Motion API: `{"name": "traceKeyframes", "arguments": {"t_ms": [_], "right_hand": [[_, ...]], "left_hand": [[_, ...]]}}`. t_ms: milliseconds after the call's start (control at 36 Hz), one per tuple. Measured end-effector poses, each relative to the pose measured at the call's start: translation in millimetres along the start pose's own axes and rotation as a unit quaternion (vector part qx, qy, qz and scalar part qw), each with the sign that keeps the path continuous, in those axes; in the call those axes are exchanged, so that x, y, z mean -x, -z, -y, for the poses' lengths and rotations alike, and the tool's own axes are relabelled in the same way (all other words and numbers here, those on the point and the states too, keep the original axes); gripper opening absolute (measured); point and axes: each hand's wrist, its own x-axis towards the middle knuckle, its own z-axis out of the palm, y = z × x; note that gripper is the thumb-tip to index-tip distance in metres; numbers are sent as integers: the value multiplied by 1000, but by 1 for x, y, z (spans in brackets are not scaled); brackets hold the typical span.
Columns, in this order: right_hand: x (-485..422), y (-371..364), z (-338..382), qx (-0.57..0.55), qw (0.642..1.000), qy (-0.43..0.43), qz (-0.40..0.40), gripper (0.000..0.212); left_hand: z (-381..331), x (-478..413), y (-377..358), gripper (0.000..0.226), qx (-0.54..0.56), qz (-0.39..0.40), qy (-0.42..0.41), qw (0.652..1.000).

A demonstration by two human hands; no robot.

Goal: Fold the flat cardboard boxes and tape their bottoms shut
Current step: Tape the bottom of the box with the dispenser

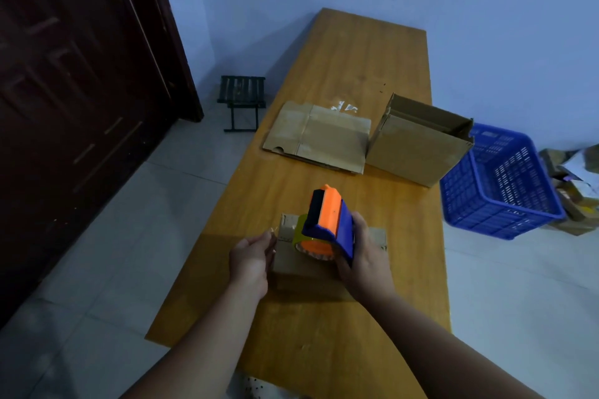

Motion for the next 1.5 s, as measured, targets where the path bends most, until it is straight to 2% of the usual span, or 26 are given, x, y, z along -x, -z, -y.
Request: {"name": "traceKeyframes", "arguments": {"t_ms": [194,333,528,694,944,1000,1083,1167,1250,1306,1417,1500], "right_hand": [[0,0,-1,-20,999,-43,-5,66],[0,-4,4,-17,999,-38,-17,64],[0,-4,2,-23,999,-40,-19,65],[1,-4,0,-31,998,-47,-22,57],[2,-6,-2,-53,996,-62,-20,54],[2,-7,-2,-54,996,-62,-22,54],[2,-7,-3,-59,996,-66,-17,55],[3,-7,-3,-70,995,-72,-14,56],[3,-8,-3,-61,996,-69,-23,57],[4,-8,-2,-55,996,-63,-29,56],[4,-9,-3,-48,996,-61,-32,57],[4,-10,-3,-40,997,-60,-34,56]], "left_hand": [[-3,-2,0,6,-26,-5,9,1000],[-1,-5,1,3,-43,-12,5,999],[2,-8,3,4,-75,-9,-12,997],[9,-7,0,9,-117,-14,-37,992],[36,-13,5,21,-142,-69,52,986],[43,-13,13,21,-172,-73,3,982],[44,-7,23,20,-230,-67,-153,959],[38,9,21,32,-236,16,-274,932],[35,19,14,42,-250,71,-281,924],[39,21,12,43,-278,68,-281,916],[45,24,16,46,-358,68,-308,879],[34,21,14,51,-344,84,-278,893]]}}
